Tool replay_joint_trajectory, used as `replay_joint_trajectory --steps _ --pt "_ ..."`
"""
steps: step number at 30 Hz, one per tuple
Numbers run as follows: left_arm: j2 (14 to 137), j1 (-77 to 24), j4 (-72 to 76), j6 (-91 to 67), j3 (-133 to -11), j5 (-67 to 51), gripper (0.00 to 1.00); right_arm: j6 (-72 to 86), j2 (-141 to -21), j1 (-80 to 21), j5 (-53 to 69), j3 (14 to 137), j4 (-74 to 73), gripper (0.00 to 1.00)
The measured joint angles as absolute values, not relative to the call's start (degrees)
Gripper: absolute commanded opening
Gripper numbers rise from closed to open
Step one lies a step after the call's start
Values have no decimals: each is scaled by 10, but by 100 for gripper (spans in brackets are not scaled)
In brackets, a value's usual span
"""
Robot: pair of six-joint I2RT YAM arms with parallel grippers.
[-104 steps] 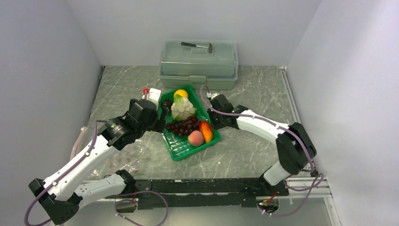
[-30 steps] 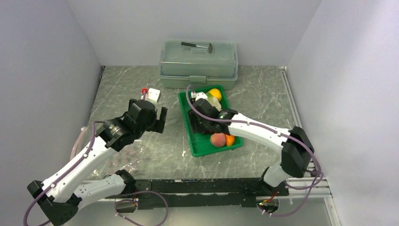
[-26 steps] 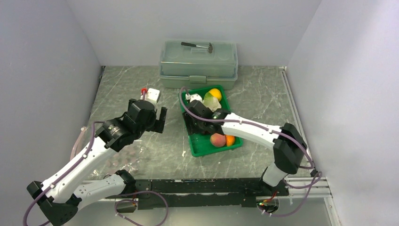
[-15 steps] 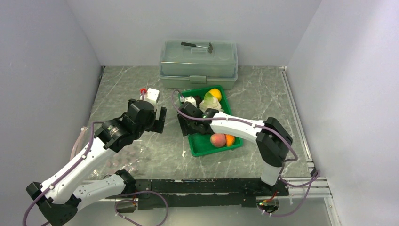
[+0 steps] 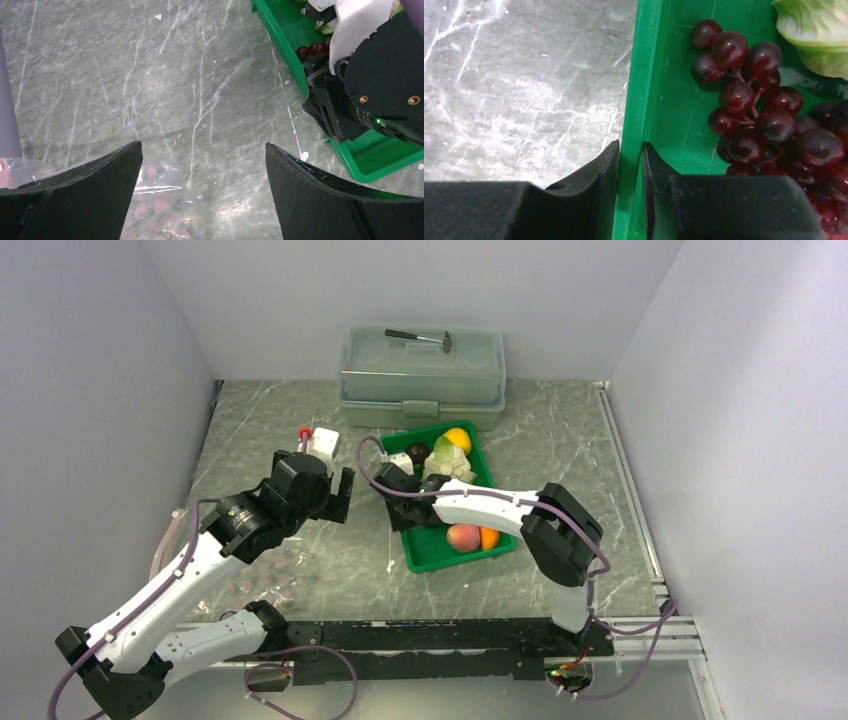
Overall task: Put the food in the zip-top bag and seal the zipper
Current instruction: Move the bin to the center of the board.
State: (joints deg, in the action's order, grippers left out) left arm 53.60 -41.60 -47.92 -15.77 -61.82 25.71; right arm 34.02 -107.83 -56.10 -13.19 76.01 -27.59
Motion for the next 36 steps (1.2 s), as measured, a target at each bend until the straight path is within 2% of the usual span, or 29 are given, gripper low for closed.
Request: replay_joint_trajectory --steps 2,6,15,27,36 --pt "536 -416 -479 -158 -618 257 98 346 -1078 -563 -137 760 -274 10" --pt "536 -416 -479 -158 -618 255 98 371 -1074 -564 -149 753 -274 0" --pt "536 -416 -479 -158 -618 254 98 375 -1035 -568 -168 703 -267 0" --pt "536 -416 -479 -158 -618 253 98 406 -922 -564 -218 590 -272 0" --pt "536 -416 -479 -158 -618 253 98 414 -890 -536 -235 573 -278 0"
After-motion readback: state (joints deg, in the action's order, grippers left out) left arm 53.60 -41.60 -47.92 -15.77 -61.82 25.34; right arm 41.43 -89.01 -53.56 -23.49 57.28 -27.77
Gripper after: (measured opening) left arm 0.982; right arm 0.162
